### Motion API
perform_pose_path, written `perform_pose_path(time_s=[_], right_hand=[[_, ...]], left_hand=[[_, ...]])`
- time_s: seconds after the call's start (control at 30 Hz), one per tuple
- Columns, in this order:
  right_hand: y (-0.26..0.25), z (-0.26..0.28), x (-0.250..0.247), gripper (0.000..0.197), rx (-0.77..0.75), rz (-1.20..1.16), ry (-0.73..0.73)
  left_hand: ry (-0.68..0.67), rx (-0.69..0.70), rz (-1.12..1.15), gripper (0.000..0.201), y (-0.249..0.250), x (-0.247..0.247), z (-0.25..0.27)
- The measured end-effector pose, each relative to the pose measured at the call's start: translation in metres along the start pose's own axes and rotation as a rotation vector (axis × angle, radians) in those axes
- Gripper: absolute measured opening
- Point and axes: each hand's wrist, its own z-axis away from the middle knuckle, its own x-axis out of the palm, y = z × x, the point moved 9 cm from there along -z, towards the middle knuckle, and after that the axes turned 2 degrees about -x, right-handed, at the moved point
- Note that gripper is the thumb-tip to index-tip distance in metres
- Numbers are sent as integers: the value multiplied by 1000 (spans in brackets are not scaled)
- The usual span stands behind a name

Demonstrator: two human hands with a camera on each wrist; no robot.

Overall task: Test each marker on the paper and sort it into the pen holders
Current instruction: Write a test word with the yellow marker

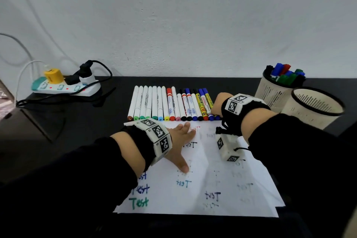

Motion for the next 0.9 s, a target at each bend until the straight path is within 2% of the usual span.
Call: perform_pose_path(time_s=[0.13,0.53,0.63,0.77,0.9], right_hand=[[4,5,-1,25,7,-40,7],[36,41,-23,29,106,-382,109],[37,55,-33,30,101,-461,137],[37,75,-42,33,63,-502,148],[31,101,-53,29,-37,-652,128]], left_hand=[[1,-3,5,111,0,0,0],[30,-36,47,110,-1,-3,5],[59,-56,73,102,-2,-7,10],[211,-92,223,72,-7,-30,27],[482,-133,464,58,-23,-60,59]])
